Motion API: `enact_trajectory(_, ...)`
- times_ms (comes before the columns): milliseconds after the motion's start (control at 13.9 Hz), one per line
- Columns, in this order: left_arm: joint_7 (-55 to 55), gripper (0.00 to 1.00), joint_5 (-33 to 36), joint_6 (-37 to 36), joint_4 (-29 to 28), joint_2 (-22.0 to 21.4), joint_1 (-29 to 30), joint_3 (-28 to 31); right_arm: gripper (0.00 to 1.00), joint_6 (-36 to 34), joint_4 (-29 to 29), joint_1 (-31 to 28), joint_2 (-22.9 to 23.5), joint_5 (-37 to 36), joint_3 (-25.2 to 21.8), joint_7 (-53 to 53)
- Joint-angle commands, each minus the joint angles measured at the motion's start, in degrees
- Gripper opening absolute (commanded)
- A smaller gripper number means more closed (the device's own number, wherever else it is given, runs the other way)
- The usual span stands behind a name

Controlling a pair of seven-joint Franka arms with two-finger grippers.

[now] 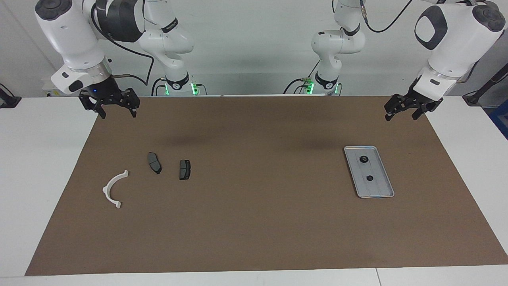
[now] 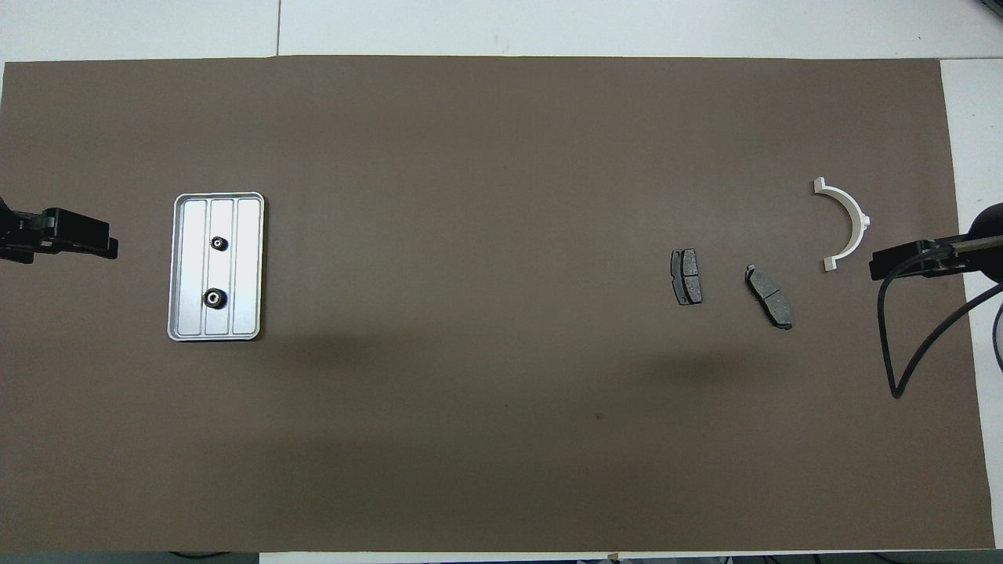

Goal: Place bearing gear from tray to pile

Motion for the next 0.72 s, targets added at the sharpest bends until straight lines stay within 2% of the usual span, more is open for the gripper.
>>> enact_trajectory(0,0.6,1.00,0.5,0.7,-0.6,-0.6,-0.4,0.2,1.00,0.4,-0.1,-0.3,-0.5,1.1,0.2,-0.9)
enact_trajectory(646,0.3,1.00,0.6,1.1,-1.6,-1.1,0.1,0.5,1.00,-0.2,-0.2,-0.2,-0.6,1.3,0.2,-0.8)
